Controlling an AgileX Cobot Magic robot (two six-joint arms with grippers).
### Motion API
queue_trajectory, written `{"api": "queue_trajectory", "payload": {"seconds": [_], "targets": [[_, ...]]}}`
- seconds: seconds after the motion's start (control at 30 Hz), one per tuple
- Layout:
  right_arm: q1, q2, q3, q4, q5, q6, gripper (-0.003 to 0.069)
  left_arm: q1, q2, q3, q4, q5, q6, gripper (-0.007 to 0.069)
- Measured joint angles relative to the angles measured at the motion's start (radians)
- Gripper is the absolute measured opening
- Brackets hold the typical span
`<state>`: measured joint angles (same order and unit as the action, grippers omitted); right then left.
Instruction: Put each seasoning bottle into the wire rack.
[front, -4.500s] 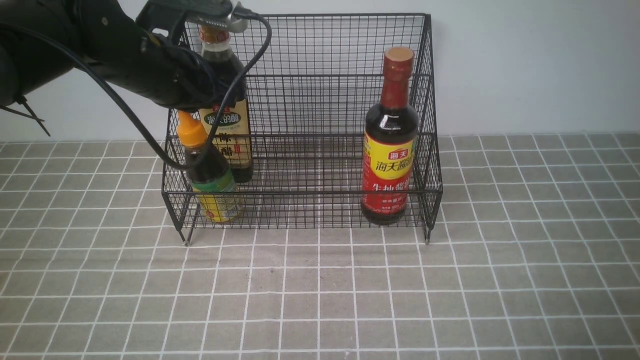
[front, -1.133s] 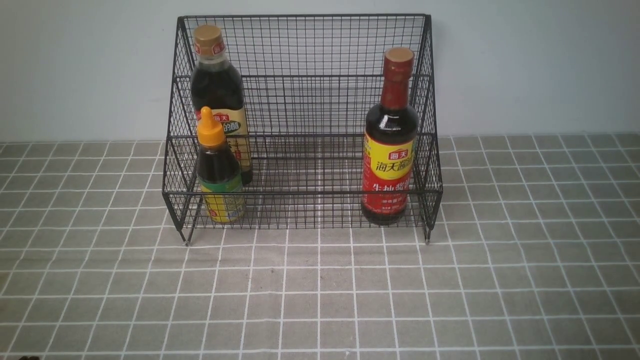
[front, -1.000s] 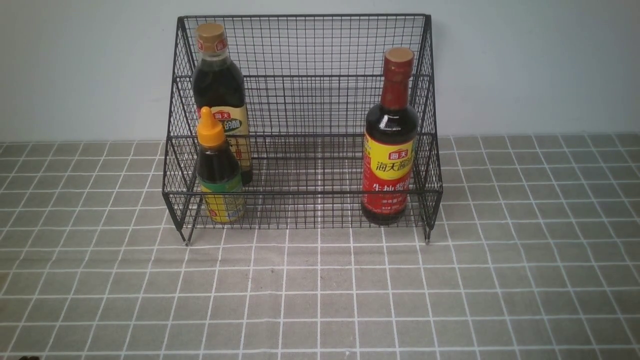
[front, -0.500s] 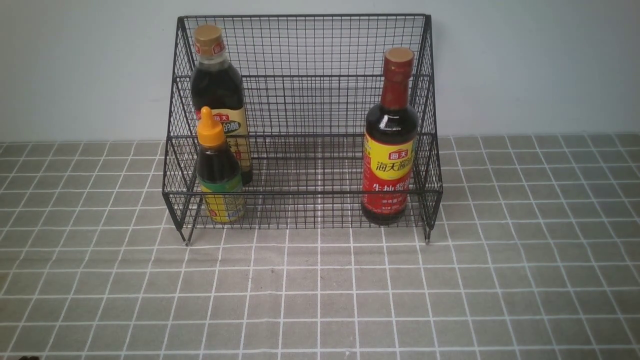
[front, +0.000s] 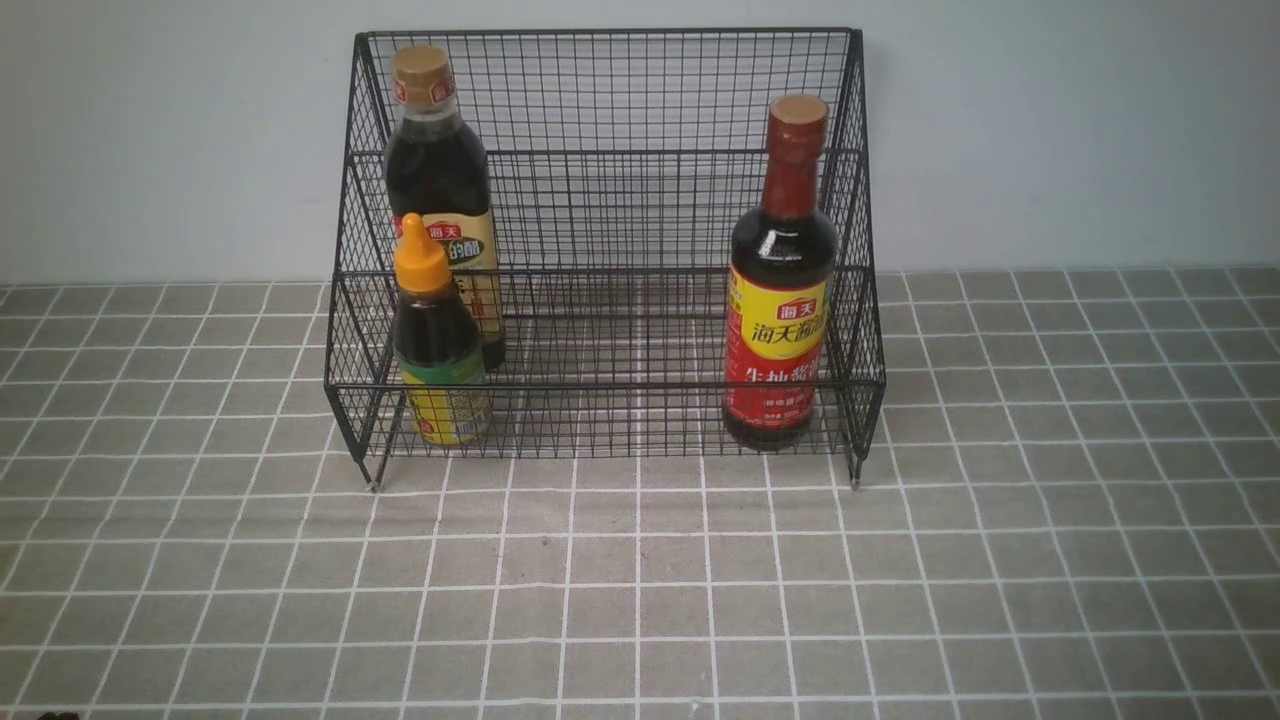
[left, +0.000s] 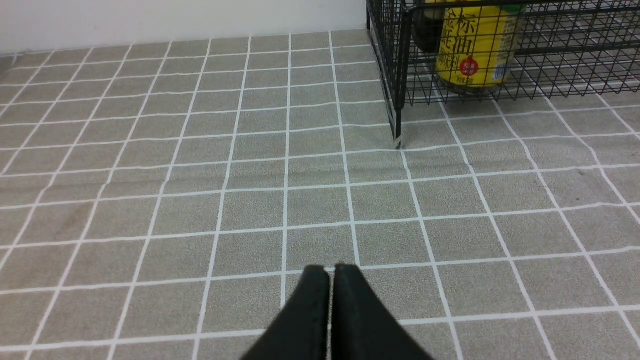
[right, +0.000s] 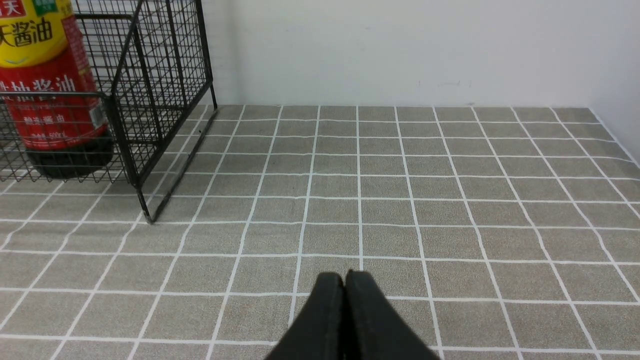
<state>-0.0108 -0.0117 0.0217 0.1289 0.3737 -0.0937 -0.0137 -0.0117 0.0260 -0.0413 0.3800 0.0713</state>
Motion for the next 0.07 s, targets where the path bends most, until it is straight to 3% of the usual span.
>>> {"api": "queue_trajectory", "payload": {"seconds": [0.07], "targets": [[0.000,0.000,0.000,0.000,0.000,0.000,-0.0013,0.000,0.000,0.000,0.000,0.000,0.000,-0.0007]]}}
